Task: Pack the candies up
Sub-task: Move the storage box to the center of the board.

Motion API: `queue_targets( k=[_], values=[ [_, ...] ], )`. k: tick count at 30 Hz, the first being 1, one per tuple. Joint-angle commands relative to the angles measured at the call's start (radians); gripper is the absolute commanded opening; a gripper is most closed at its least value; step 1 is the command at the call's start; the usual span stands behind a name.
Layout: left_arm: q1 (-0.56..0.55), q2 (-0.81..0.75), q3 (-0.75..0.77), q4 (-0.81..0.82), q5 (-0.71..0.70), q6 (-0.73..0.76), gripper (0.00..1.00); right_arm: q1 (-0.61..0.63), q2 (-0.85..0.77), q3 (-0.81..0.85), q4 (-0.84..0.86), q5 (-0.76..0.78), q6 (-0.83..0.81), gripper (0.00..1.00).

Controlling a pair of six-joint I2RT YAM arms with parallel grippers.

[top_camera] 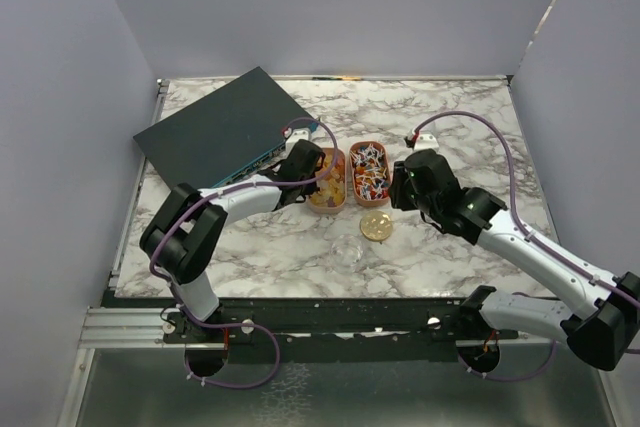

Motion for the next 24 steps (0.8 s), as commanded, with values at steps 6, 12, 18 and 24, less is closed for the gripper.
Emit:
queue_targets(
  k=[6,12,18,24],
  values=[
    [-0.010,-0.006,0.010,-0.008,0.015,0.028,0.24,-0.004,-0.036,0.003,-0.057,0.084,0.003,0.38],
    [-0.011,-0.053,0.026,-0.029,0.015,0.050,0.31,-0.005,-0.014,0.065,-0.079,0.139,-0.029,0.40],
    [-0.010,-0.143,0.048,-0.075,0.013,0.069,0.42,-0.019,0.035,0.122,-0.088,0.186,-0.055,0.40],
    [-0.010,-0.279,0.065,-0.143,0.048,0.123,0.58,-0.092,0.121,0.163,-0.043,0.171,-0.060,0.42]
  ],
)
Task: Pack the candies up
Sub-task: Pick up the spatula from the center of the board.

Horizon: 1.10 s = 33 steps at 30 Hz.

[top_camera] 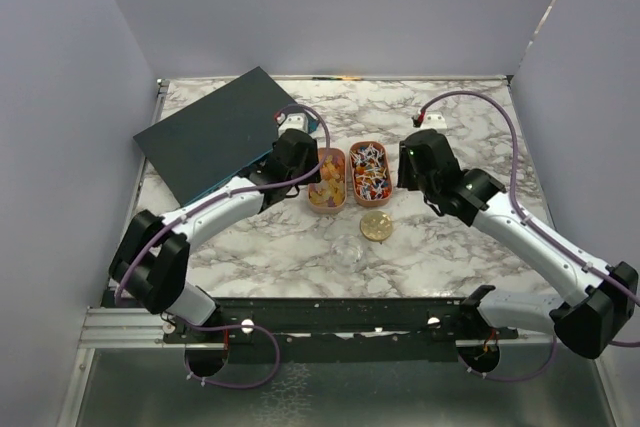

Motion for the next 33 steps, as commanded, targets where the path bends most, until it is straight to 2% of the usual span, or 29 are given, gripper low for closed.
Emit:
queue_targets(
  k=[1,9,15,25,26,27,29,33],
  values=[
    [-0.002,-0.132,0.045,-0.081,0.037,0.070,0.62,-0.053,0.070,0.033,0.033,0.015,-0.014,0.42],
    [-0.002,-0.313,0.090,-0.224,0.072,0.221,0.78,-0.220,0.225,0.067,0.094,-0.055,-0.003,0.43],
    [-0.002,-0.443,-0.001,-0.189,0.095,0.288,0.83,-0.302,0.331,0.084,0.152,-0.070,0.020,0.52],
    [-0.002,-0.577,-0.127,-0.110,0.096,0.297,0.91,-0.353,0.559,0.180,0.214,-0.109,0.071,0.63],
    [-0.002,-0.585,-0.130,-0.108,0.093,0.297,0.97,-0.357,0.578,0.187,0.220,-0.109,0.080,0.63],
    [-0.002,-0.592,-0.133,-0.107,0.091,0.294,0.99,-0.361,0.602,0.190,0.230,-0.109,0.091,0.63],
    [-0.002,-0.602,-0.136,-0.107,0.089,0.291,0.99,-0.369,0.637,0.196,0.244,-0.109,0.106,0.66],
    [-0.002,-0.613,-0.139,-0.105,0.076,0.289,0.99,-0.377,0.703,0.209,0.258,-0.110,0.131,0.67]
  ],
)
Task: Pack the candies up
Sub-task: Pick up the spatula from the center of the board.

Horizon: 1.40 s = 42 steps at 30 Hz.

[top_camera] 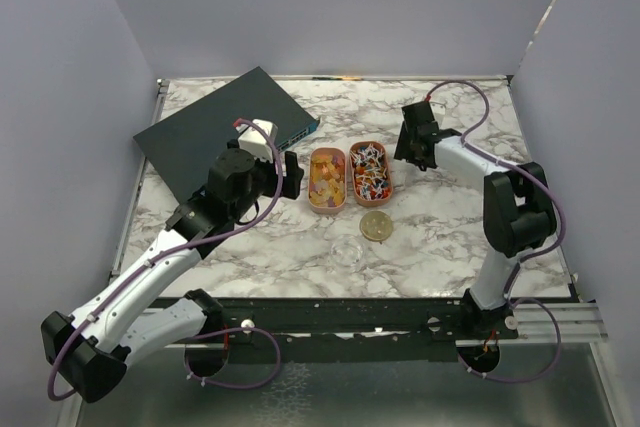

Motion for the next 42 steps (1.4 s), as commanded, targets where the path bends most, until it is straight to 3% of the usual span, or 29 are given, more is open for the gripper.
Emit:
queue_targets(
  k=[1,9,24,28,36,42],
  values=[
    [-0.002,-0.024,-0.012,0.025,-0.010,0.006,0.99,-0.014,0.073,0.030,0.039,-0.013,0.052,0.67],
    [-0.002,-0.027,-0.013,0.026,-0.023,0.007,0.99,-0.023,0.143,0.033,0.061,-0.013,0.067,0.62],
    [-0.002,-0.011,-0.015,0.024,-0.033,0.005,0.99,-0.038,0.150,-0.030,0.097,-0.022,0.070,0.42],
    [-0.002,-0.008,-0.015,0.024,-0.031,0.005,0.99,-0.038,0.141,-0.041,0.099,-0.022,0.064,0.32],
    [-0.002,-0.002,-0.017,0.024,-0.040,0.002,0.99,-0.038,0.071,-0.060,0.082,-0.029,0.032,0.01],
    [-0.002,0.002,-0.018,0.024,-0.069,0.001,0.99,-0.036,-0.024,-0.062,0.041,-0.114,-0.021,0.01]
  ],
)
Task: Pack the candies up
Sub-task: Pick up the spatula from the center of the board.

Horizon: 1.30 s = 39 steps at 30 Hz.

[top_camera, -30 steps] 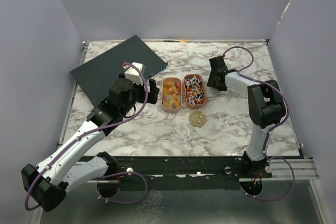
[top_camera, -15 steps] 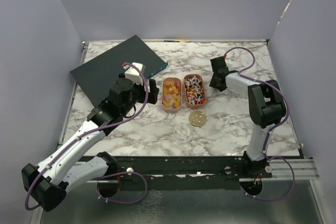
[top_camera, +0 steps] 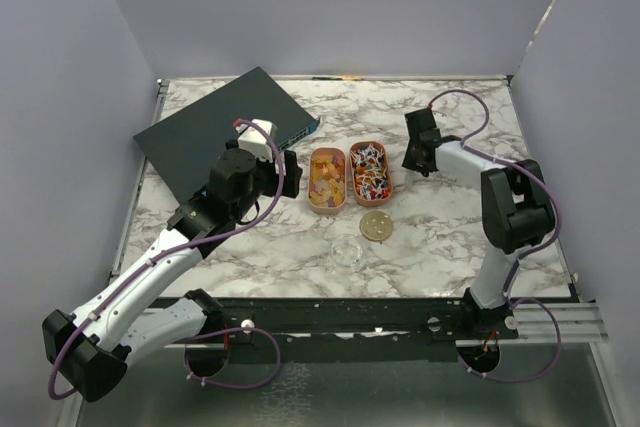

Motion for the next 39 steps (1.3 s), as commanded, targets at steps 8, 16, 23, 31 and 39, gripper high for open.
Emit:
queue_targets(
  k=[8,16,23,31,39],
  values=[
    [-0.001,0.006,-0.013,0.011,-0.061,0.005,0.99,0.009,-0.309,-0.033,-0.093,-0.233,-0.126,0.01],
    [0.001,0.007,-0.011,0.011,-0.058,0.014,0.99,0.065,-0.486,-0.059,-0.151,-0.519,-0.216,0.01],
    [0.001,-0.011,-0.004,0.008,-0.006,0.013,0.99,0.164,-0.558,-0.089,-0.220,-0.760,-0.295,0.01],
    [0.001,-0.036,0.023,-0.042,0.095,0.019,0.99,0.248,-0.611,-0.145,-0.274,-0.946,-0.343,0.01],
    [0.001,-0.073,0.009,-0.100,0.136,0.024,0.99,0.339,-0.654,-0.209,-0.273,-1.098,-0.353,0.01]
  ],
)
